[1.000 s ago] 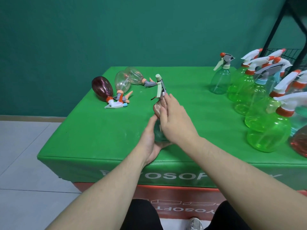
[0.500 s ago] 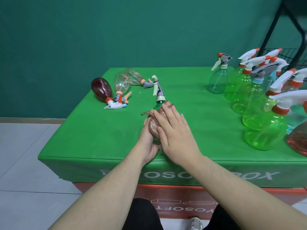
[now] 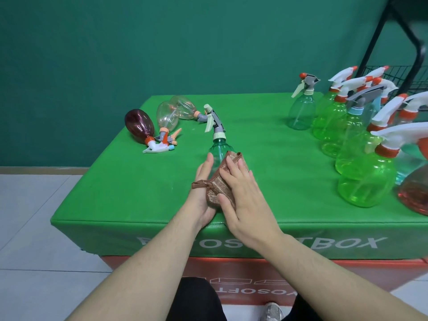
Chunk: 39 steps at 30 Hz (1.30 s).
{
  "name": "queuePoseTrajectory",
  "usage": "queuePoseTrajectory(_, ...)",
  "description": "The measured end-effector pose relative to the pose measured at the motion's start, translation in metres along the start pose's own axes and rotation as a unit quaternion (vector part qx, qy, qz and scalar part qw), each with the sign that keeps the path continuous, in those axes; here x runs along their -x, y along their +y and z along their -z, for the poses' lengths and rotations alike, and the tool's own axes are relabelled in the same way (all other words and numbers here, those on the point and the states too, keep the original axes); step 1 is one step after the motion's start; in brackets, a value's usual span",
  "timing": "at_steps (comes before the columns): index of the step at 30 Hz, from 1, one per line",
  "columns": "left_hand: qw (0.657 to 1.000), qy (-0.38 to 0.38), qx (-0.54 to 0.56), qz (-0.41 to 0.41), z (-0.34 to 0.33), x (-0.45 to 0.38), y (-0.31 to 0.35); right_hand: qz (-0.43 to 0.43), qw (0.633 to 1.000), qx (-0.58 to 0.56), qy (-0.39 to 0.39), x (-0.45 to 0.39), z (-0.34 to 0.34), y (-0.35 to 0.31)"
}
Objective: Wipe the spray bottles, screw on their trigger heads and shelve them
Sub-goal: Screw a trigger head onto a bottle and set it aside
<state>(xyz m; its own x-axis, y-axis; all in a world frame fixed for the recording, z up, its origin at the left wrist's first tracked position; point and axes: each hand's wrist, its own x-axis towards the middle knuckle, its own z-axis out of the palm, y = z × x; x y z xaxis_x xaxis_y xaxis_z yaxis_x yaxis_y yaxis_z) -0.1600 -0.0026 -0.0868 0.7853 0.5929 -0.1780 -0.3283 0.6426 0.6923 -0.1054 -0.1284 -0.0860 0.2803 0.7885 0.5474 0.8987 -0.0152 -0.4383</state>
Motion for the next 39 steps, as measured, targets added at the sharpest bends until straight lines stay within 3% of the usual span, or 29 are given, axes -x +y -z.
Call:
queuePoseTrajectory(12, 0.999, -0.012, -0.047, 0.010, -0.007, 0.016, 0.006, -0.022, 0.994, 0.080, 0.066, -0.034, -0.004, -0.014)
queuePoseTrajectory(16, 0.999, -0.031, -0.018, 0.004, -0.005, 0.015, 0.007, -0.012, 0.993, 0.109, 0.049, -0.048, 0.000, -0.016)
queuePoseTrajectory(23, 0.999, -0.024, -0.035, -0.002, -0.008, 0.013, 0.009, -0.060, 0.998, 0.008, -0.010, -0.081, 0.016, -0.007)
queuePoseTrajectory(39, 0.999, -0.025, -0.043, 0.003, -0.014, 0.021, 0.010, 0.085, 0.993, 0.077, -0.039, -0.036, 0.010, 0.019)
